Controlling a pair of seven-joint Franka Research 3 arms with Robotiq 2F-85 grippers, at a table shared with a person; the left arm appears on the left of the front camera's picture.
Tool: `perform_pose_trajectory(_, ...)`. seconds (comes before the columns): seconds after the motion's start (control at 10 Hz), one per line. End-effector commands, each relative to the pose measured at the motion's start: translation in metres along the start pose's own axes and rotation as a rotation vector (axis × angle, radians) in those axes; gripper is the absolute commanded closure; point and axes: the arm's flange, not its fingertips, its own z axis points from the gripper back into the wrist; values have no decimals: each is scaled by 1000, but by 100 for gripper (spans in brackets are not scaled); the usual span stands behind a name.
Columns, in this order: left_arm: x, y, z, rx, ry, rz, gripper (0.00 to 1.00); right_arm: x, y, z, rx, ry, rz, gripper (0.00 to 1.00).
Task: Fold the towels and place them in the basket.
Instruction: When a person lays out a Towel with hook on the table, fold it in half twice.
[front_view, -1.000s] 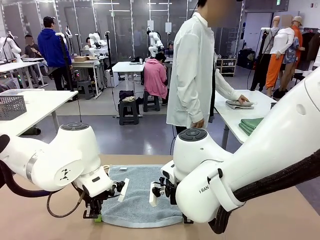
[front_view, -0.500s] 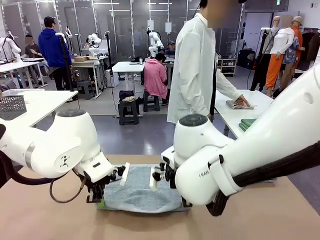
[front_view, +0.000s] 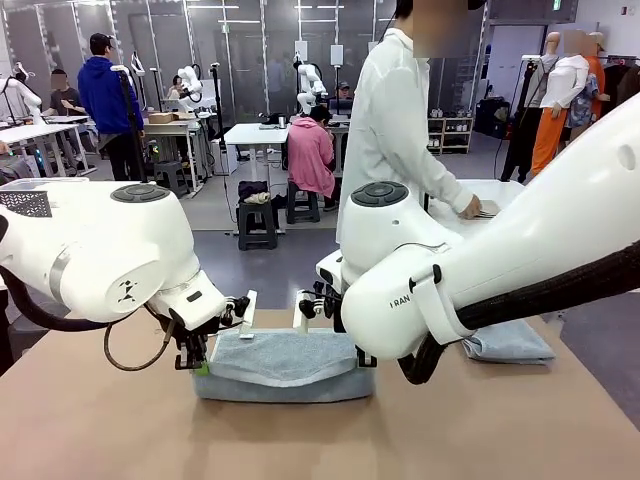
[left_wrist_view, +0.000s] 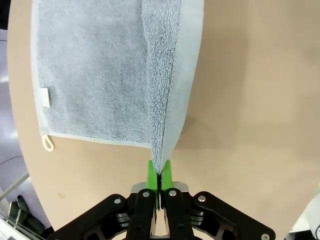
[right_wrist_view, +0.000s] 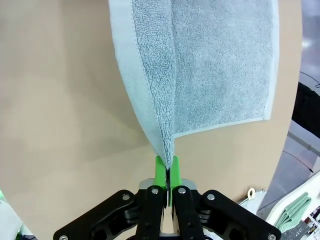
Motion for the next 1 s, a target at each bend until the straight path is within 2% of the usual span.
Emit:
perform_pose_trajectory(0.0, -1, -2, -2, -10, -4, -3, 96, -2, 3, 1, 1, -3, -1, 96)
perform_pose_trajectory(0.3, 0, -1, -2, -4, 1, -1, 96, 1, 1, -2, 3, 1, 2, 96)
perform_pose_trajectory(0.4, -3, 11, -2, -30, -10, 22, 96, 3, -12, -10, 17, 3, -6, 96)
perform_pose_trajectory(0.6, -5, 42, 3, -36, -65, -21, 96, 8, -45, -16, -2, -32, -4, 96)
perform_pose_trajectory(0.9, -2, 81, -2, -65, -55, -12, 96, 22, -80, -30, 13, -49, 4, 96)
